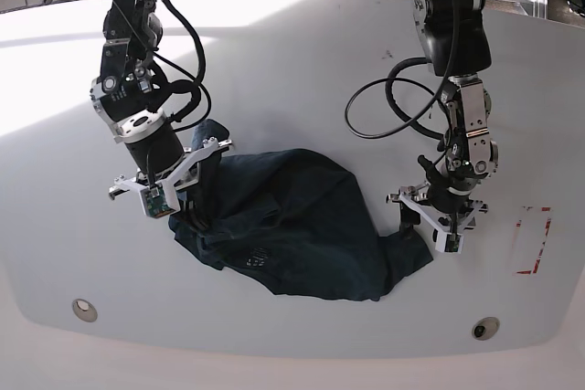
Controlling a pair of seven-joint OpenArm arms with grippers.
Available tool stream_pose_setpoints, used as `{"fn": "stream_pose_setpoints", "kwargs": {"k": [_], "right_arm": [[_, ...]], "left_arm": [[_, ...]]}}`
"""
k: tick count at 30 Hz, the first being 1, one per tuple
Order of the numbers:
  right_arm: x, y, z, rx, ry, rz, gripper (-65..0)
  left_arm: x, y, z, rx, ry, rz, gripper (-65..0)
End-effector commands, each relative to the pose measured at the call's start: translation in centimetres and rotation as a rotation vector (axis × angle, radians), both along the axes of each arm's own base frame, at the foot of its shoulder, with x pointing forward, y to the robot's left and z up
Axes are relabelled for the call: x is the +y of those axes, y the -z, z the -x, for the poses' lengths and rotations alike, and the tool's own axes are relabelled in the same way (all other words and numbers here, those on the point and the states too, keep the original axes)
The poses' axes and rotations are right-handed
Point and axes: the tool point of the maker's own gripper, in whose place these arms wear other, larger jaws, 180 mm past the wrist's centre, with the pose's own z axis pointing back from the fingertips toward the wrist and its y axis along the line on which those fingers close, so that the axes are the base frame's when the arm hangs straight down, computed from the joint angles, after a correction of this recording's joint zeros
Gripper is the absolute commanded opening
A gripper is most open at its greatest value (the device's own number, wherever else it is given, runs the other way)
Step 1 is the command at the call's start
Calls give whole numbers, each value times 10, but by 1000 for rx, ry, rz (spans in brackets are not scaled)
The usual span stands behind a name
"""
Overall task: Fold the T-shirt properly
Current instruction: 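Move the left gripper down to the shirt's hem corner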
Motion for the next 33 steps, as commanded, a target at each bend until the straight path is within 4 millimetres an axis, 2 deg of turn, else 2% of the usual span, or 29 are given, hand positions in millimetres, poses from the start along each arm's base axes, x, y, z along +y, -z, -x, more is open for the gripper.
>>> {"fn": "stream_pose_setpoints", "kwargs": {"k": [1, 11, 23, 33], "right_arm": [[-2, -15, -3, -56, 1, -5, -648], [7, -20, -1, -57, -14, -9, -647], [3, -16, 0, -48, -7, -9, -643], [6, -12, 2, -36, -15, -15, -643]], "left_arm": [[-3, -21, -16, -70, 7, 25, -294], [-12, 7, -19, -27, 21, 65, -296], [1, 12, -23, -32, -2, 86, -297], [-2, 22, -24, -13, -9, 102, -297]]}}
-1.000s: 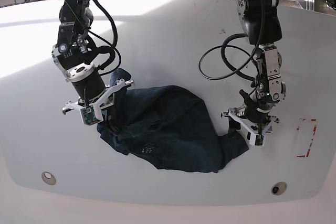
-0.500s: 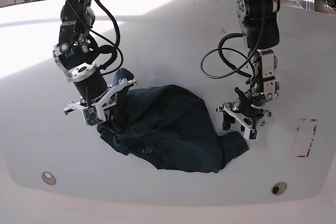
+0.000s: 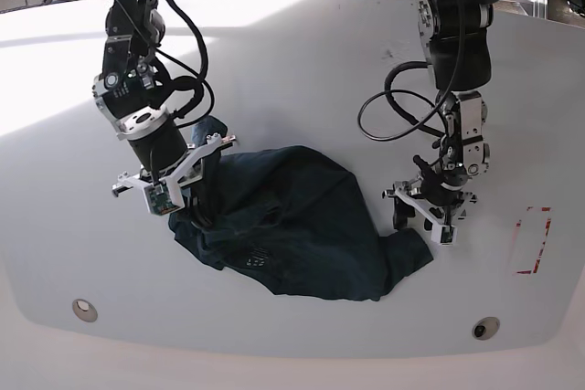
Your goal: Fold the T-shirt properly
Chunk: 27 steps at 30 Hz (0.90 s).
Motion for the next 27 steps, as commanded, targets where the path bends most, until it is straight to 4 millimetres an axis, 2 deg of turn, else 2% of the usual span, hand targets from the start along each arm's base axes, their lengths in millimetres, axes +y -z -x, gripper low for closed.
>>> {"fn": "stream_pose_setpoints", "kwargs": {"k": [1, 18, 27], "right_arm": [[1, -15, -3, -54, -7, -14, -643], [1, -16, -3, -55, -5, -16, -642], [0, -16, -3, -55, -4, -15, -641]], "left_arm": [[0, -23, -16, -70, -6, 16, -297], [13, -16, -16, -51, -48, 56, -296], [4, -12, -17, -34, -34, 74, -297]]}}
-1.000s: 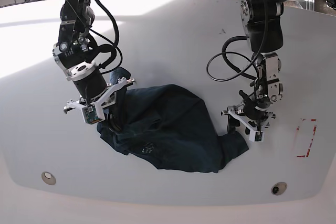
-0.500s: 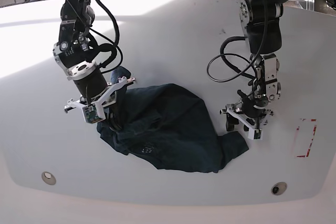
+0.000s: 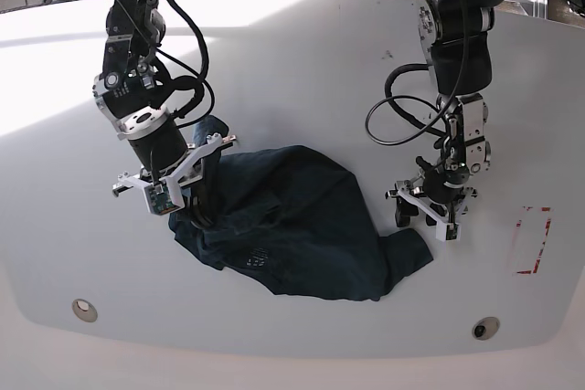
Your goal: Fold the T-shirt properly
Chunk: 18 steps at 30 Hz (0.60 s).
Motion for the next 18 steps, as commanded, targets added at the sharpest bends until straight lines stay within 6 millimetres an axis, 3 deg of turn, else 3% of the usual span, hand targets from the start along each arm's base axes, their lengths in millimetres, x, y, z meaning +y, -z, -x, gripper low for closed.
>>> {"fn": "stream_pose_setpoints", "kwargs": {"k": [1, 18], "right_arm": [[0, -16, -3, -55, -4, -12, -641], [-1, -15, -3, -52, -2, -14, -643]], "left_arm": [[-6, -23, -17, -65, 9, 23, -297], [7, -21, -11, -60, 21, -21, -294]]}}
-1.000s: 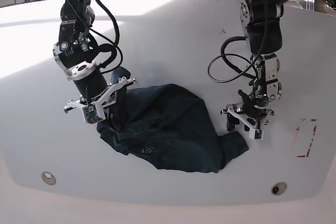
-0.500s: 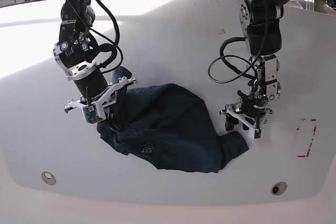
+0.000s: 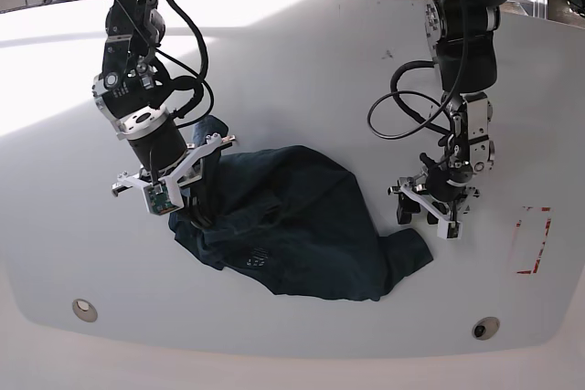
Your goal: Fold the T-shirt properly
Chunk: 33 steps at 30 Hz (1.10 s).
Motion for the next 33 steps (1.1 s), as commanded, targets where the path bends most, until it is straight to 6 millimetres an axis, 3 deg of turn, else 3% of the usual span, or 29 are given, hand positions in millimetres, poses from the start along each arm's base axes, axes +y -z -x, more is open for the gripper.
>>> {"fn": "stream_pose_setpoints", "kwargs": {"k": [1, 15, 21, 25, 31, 33], "right_arm": [[-1, -15, -3, -52, -3, -11, -643], [-1, -13, -2, -46, -3, -10, -645], [0, -13, -1, -47, -7, -10, -646], [0, -13, -1, -47, -9, -8, -646], [1, -15, -1, -51, -11, -10, -646], [2, -15, -1, -52, -12, -10, -646]], "left_arm": [[2, -22, -15, -62, -7, 2, -294], [-4, -30, -22, -74, -16, 16, -300], [-15, -28, -23, -69, -3, 26, -338], [-15, -28, -25, -67, -5, 28, -429], [-13, -27, -25, -56, -10, 30, -628], [-13, -28, -27, -61, -10, 29, -644]]}}
